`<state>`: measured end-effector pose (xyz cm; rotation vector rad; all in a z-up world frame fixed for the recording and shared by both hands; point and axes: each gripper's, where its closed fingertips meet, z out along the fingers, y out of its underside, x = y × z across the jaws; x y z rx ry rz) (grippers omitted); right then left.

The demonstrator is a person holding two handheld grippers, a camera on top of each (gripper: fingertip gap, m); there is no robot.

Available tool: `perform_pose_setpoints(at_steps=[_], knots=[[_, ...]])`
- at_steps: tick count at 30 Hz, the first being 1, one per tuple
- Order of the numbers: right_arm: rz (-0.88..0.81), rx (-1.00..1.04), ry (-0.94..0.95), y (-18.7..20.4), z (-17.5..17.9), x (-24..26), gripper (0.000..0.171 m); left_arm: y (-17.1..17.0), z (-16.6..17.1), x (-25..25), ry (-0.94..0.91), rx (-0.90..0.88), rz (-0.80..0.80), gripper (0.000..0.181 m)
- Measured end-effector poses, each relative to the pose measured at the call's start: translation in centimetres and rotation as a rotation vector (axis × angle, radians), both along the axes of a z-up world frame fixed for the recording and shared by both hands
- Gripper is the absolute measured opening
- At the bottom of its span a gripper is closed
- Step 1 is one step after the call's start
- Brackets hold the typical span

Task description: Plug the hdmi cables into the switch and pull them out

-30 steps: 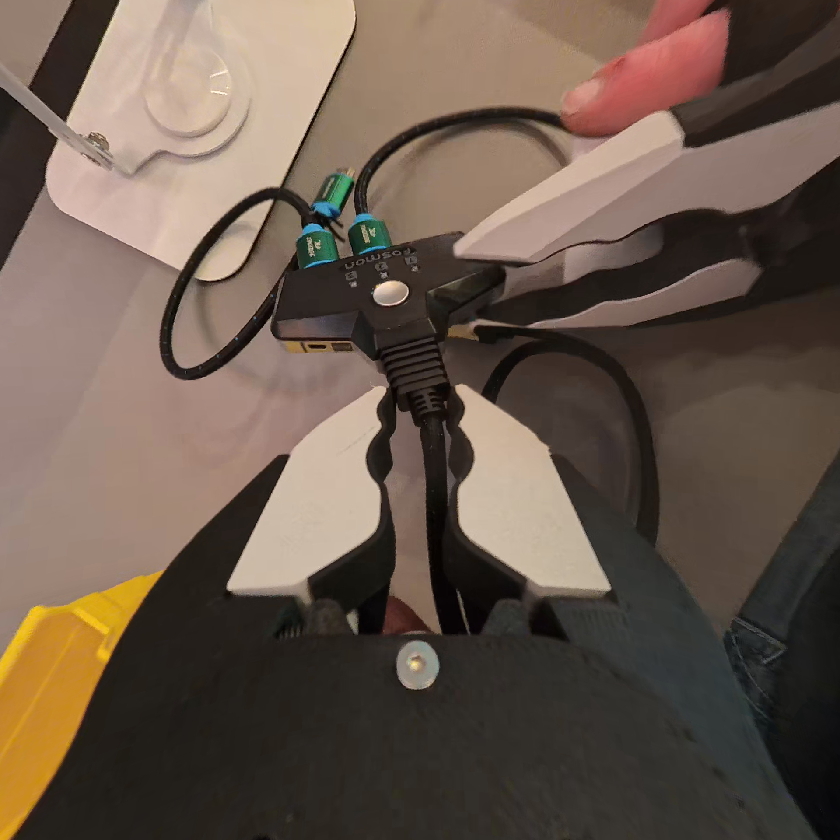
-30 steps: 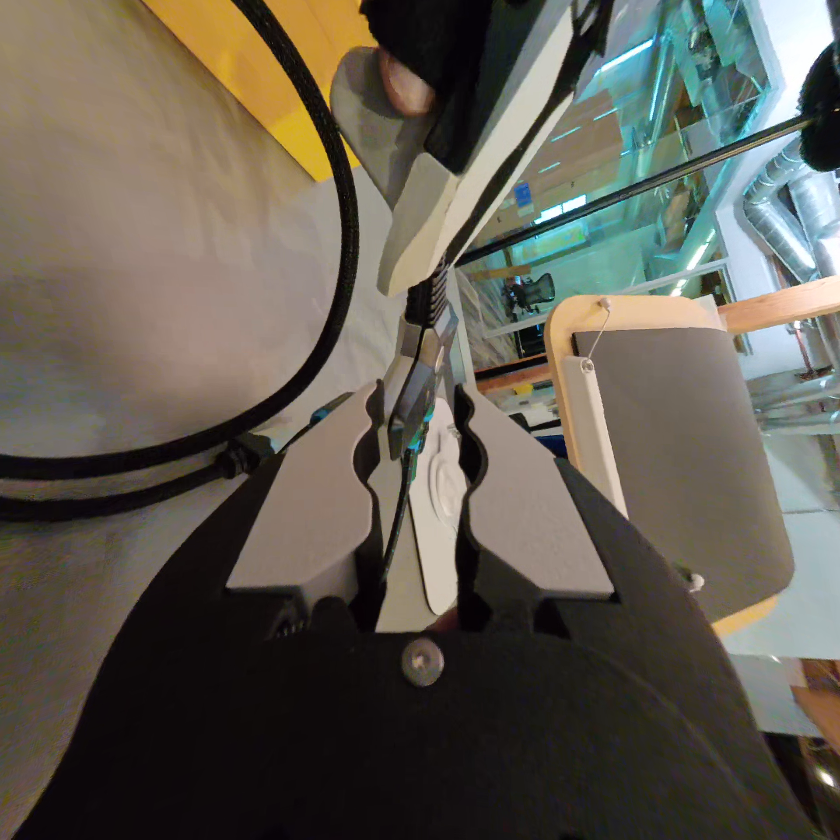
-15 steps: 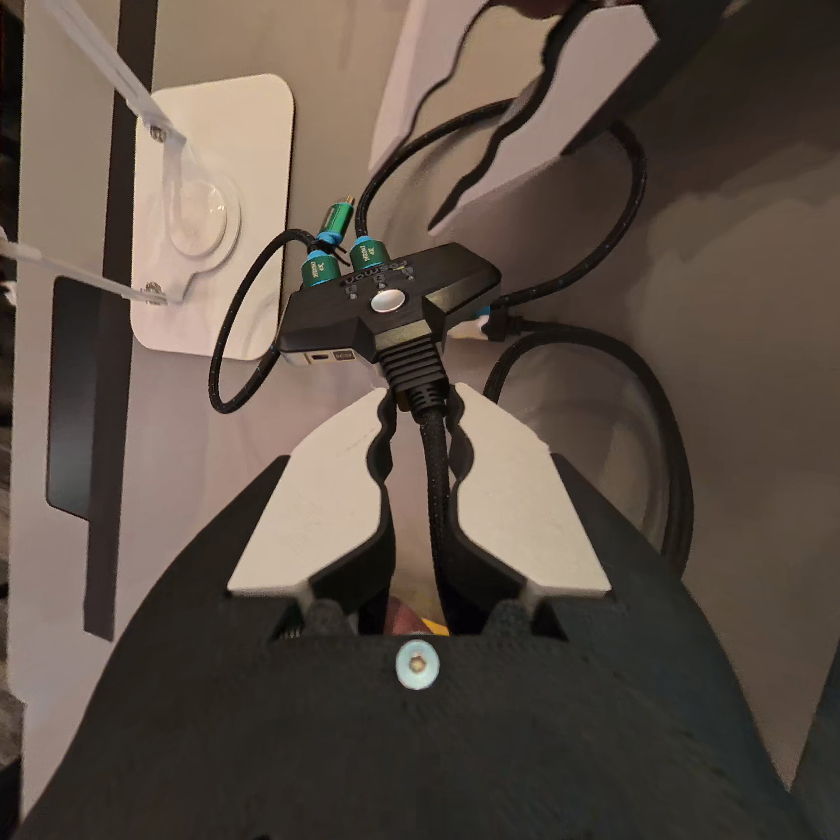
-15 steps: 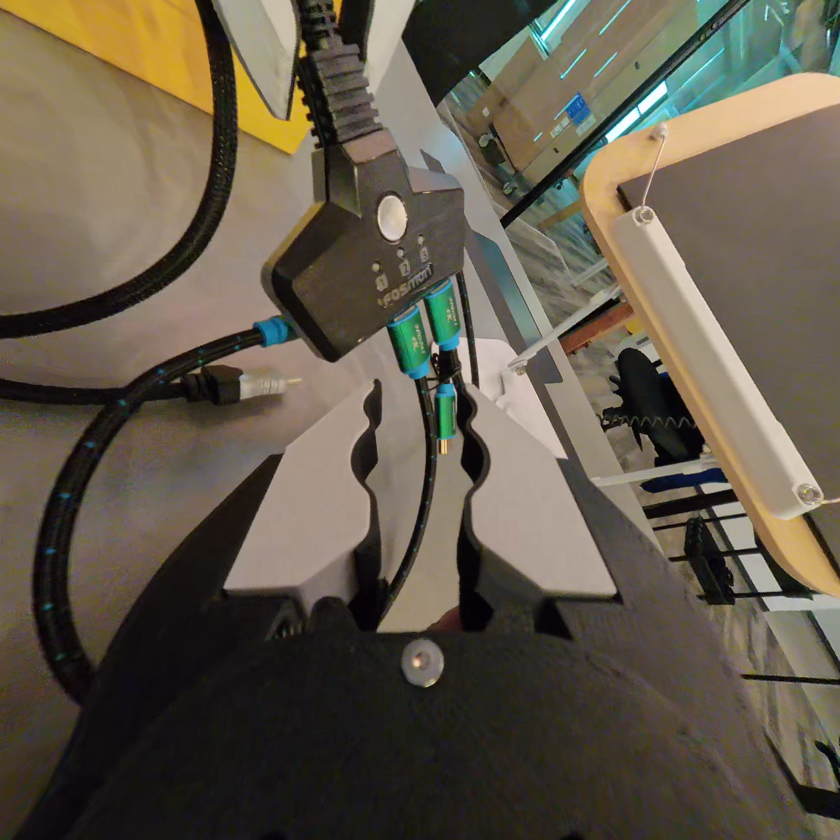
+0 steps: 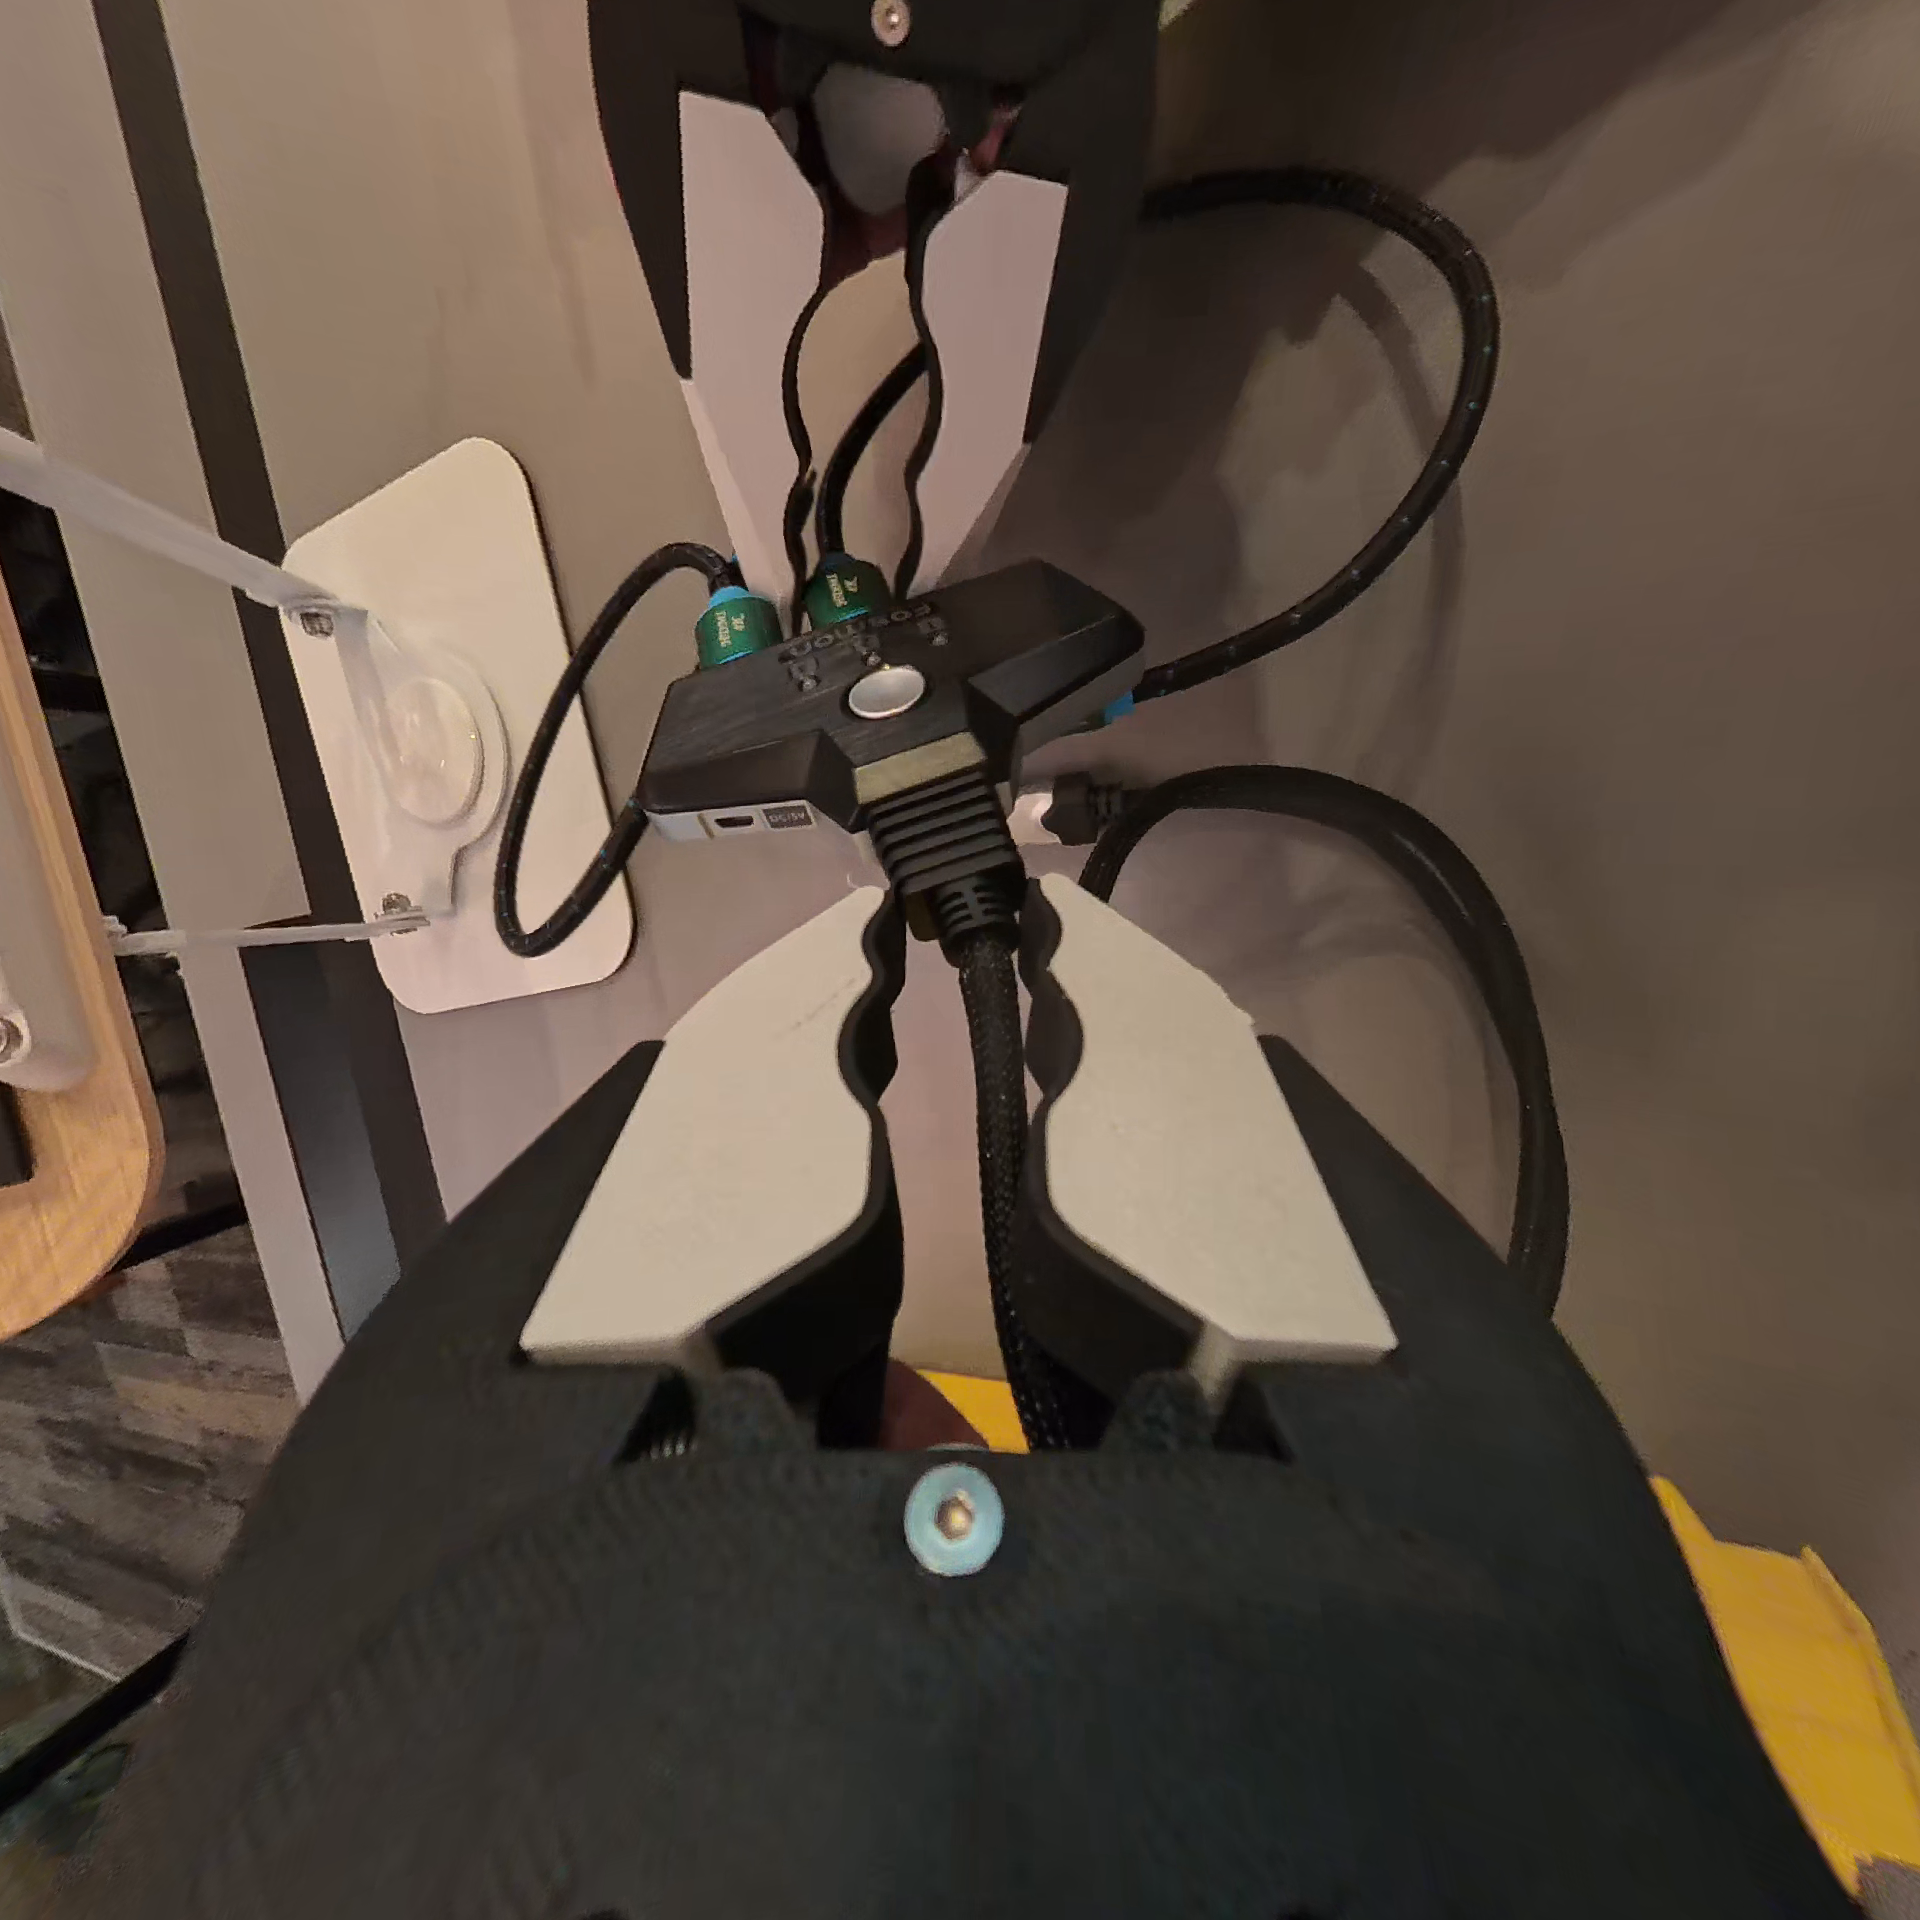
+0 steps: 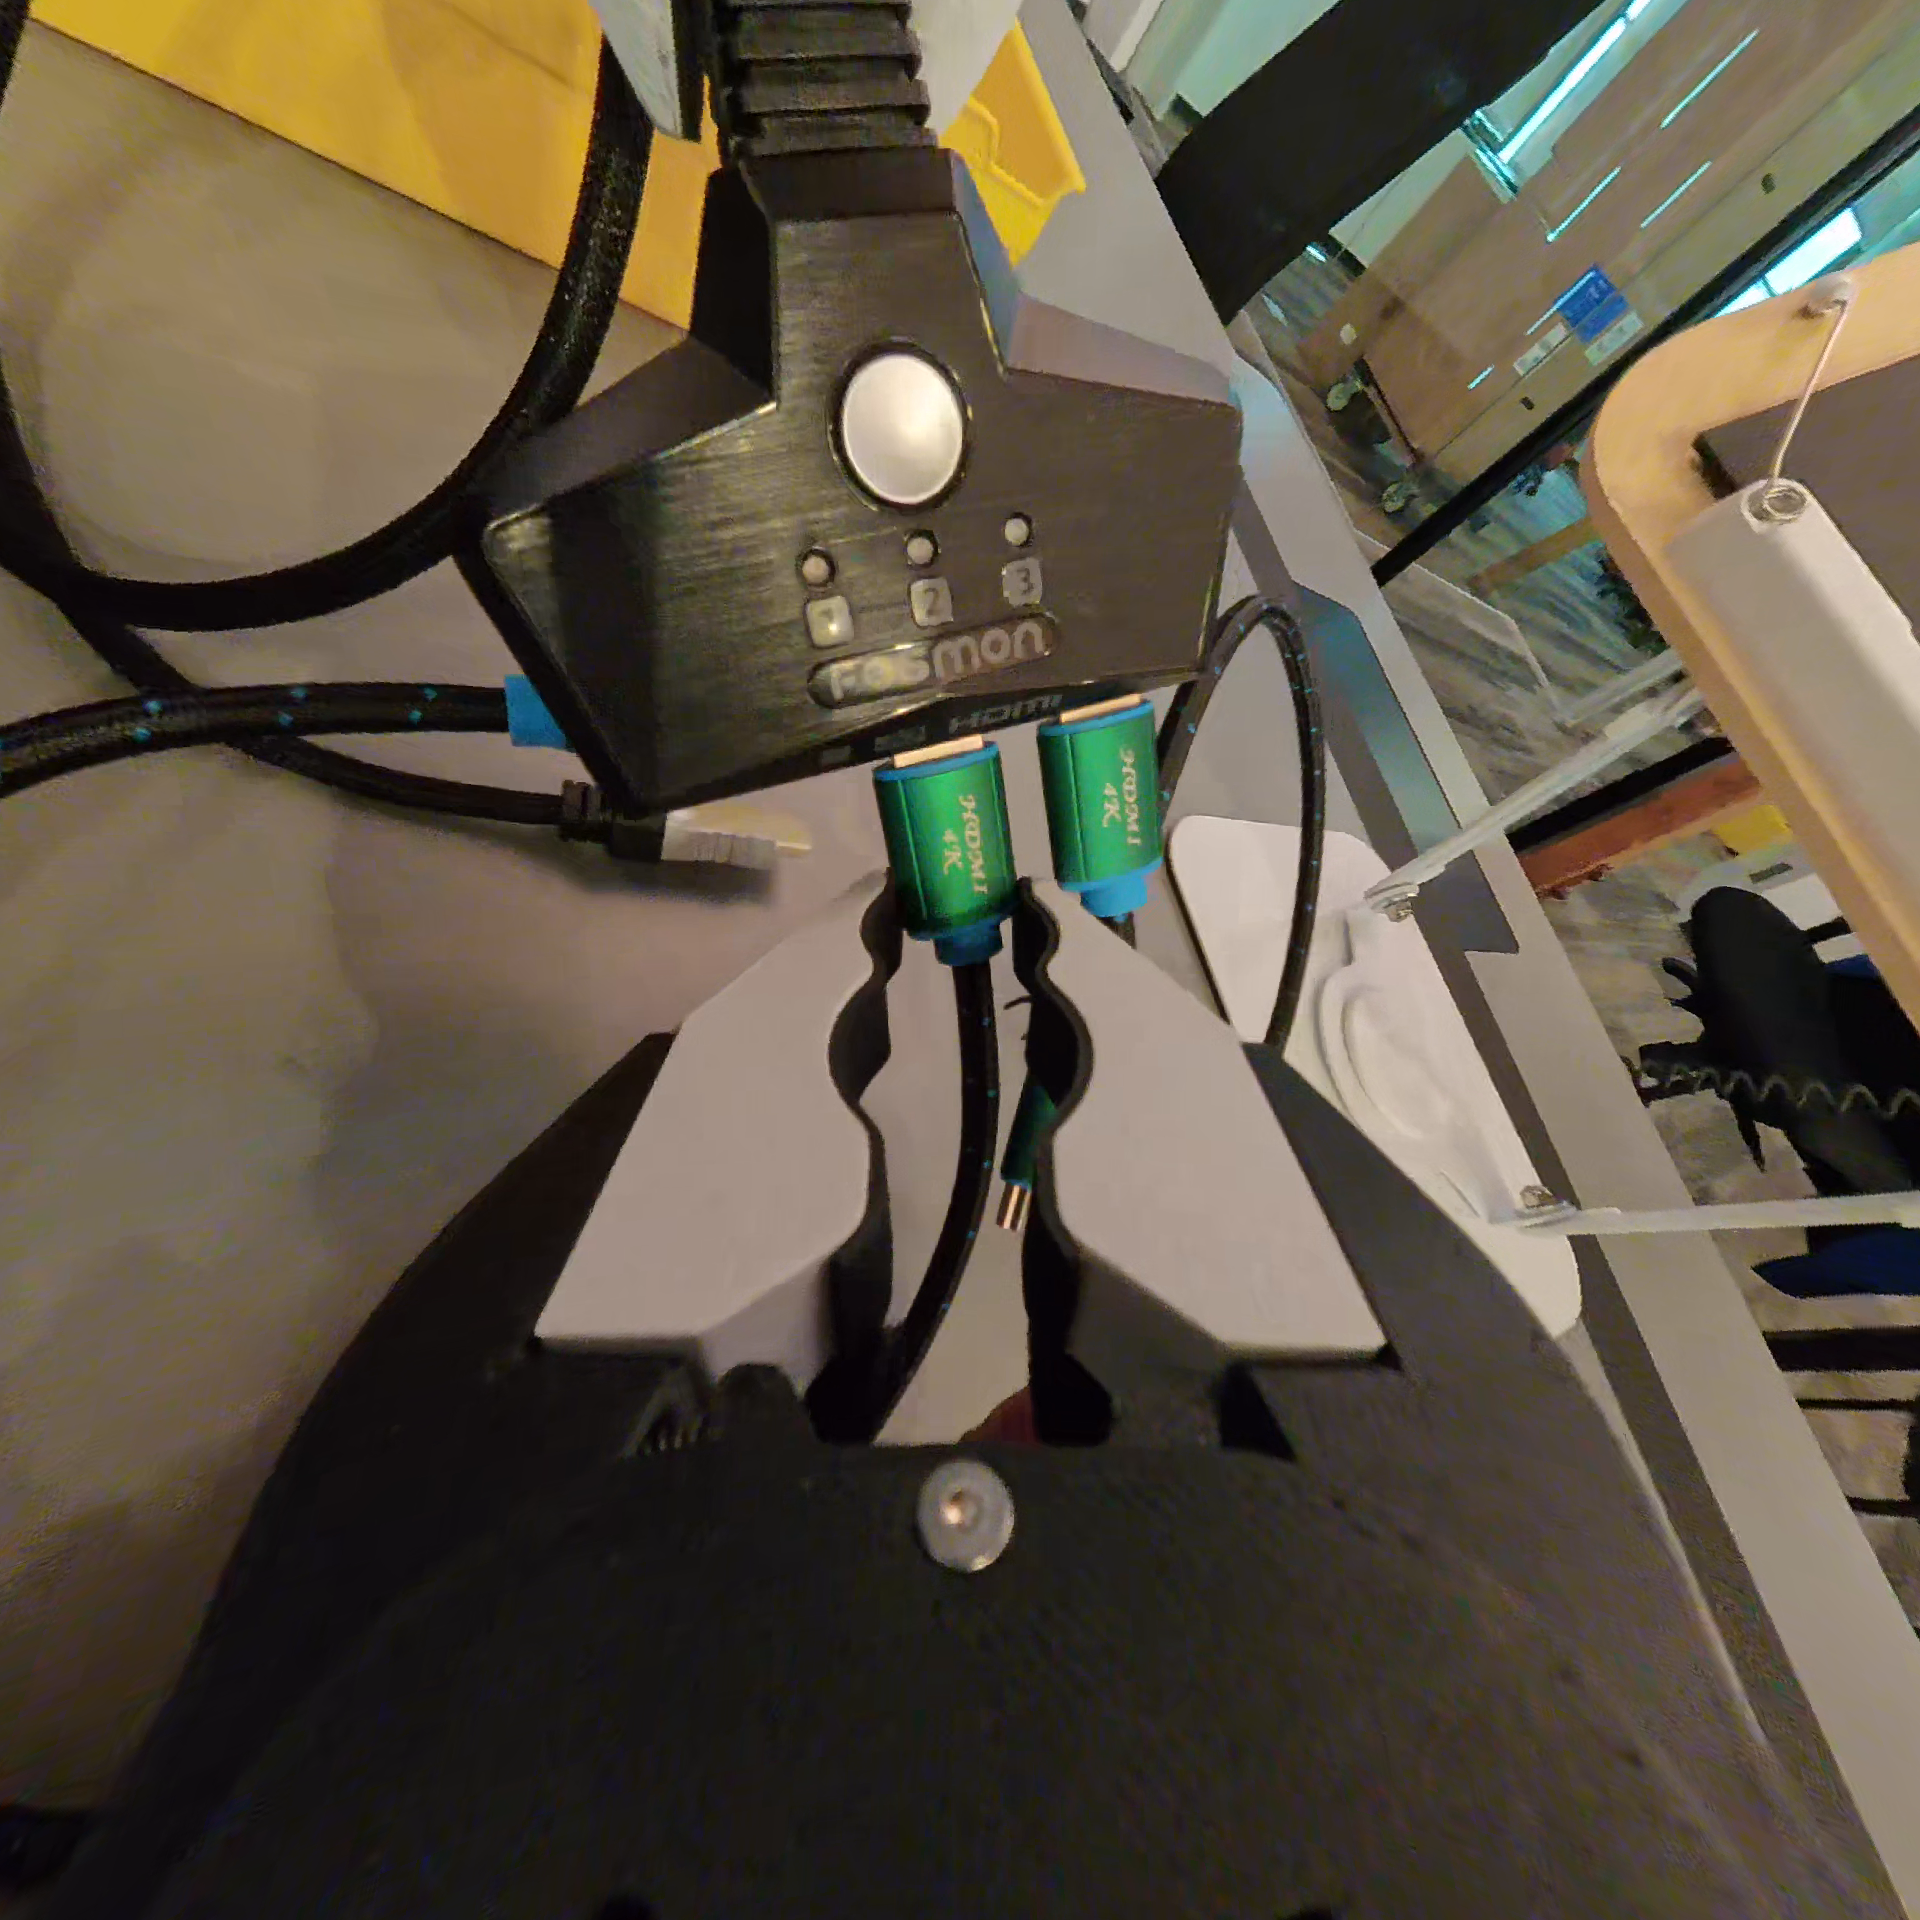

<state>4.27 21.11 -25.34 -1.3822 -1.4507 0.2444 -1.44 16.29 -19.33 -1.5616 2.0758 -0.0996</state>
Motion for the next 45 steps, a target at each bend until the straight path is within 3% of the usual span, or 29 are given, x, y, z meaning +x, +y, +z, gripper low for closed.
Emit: perform_pose_setpoints(at_steps=[11,19,24,30,36,45], knots=[[0.024,-0.050,0.002,-0.9,0.4,0.4,0.017,0.9,-0.7,-1.5,0.068,0.027,0.041,0.024],[-0.002,-0.051,-0.054,-0.8,-0.7,0.0,0.016,2.2,1.7,-1.3,0.031,0.156,0.166,0.057],[-0.020,-0.045,-0.037,-0.7,-0.3,-0.1,0.016,1.3,0.5,0.5,0.066,0.229,0.188,0.074],[-0.036,-0.032,-0.051,-0.7,-0.4,-0.3,0.016,1.4,-1.7,1.9,0.109,0.157,0.197,0.098],[-0.032,-0.019,-0.058,-1.0,-0.3,-0.7,0.016,1.8,-4.1,1.9,0.186,-0.027,0.248,0.128],[-0.051,-0.019,-0.072,-1.0,-0.3,-0.8,0.016,2.2,-6.4,1.5,0.288,-0.039,0.263,0.122]])
